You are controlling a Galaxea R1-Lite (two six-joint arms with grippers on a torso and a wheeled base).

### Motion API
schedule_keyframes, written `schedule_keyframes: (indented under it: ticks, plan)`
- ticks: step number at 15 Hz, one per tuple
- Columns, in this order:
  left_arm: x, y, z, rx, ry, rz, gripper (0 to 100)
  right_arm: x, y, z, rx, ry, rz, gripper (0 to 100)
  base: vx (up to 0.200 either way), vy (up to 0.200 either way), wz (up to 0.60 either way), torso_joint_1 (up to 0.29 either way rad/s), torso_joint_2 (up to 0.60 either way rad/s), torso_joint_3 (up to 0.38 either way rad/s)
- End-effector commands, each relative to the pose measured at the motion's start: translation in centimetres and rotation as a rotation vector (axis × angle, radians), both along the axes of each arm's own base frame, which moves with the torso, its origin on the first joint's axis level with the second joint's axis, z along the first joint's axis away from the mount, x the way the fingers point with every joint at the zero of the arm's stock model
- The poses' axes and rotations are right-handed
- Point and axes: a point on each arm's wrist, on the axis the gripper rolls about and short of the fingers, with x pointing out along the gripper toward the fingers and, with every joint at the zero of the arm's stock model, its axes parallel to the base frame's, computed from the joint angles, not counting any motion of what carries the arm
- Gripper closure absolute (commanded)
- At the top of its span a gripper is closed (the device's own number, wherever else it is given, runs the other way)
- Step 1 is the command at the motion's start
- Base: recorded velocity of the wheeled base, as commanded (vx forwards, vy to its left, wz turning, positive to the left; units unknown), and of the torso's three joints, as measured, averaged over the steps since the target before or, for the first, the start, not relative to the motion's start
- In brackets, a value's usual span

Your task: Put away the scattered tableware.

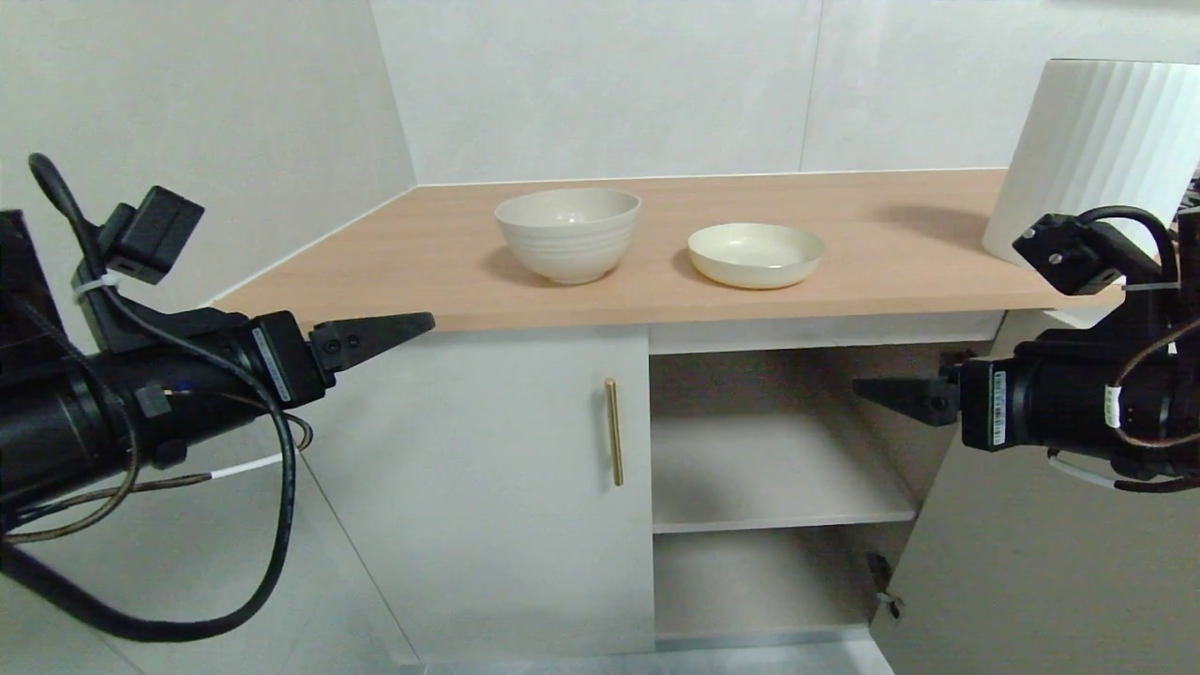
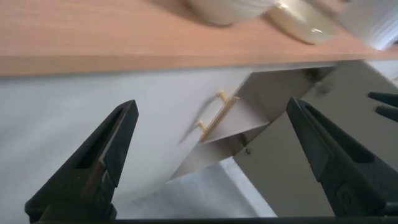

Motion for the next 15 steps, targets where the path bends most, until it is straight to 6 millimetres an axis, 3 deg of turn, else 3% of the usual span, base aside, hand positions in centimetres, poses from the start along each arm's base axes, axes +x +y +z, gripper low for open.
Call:
schedule_keyframes:
  ticks: [1, 15]
  plan:
    - [0.2, -0.1, -0.2, 0.001, 0.008, -0.001, 0, 0.0, 0.0, 0.0, 0.0, -0.001, 0.0, 0, 0.0, 0.0, 0.0, 0.198, -0.45, -0.305]
    - [1.3, -0.7, -0.8, 0.007, 0.037, -0.021, 0, 0.6, 0.3, -1.0, -0.035, 0.01, 0.012, 0, 0.0, 0.0, 0.0, 0.182, -0.46, -0.275]
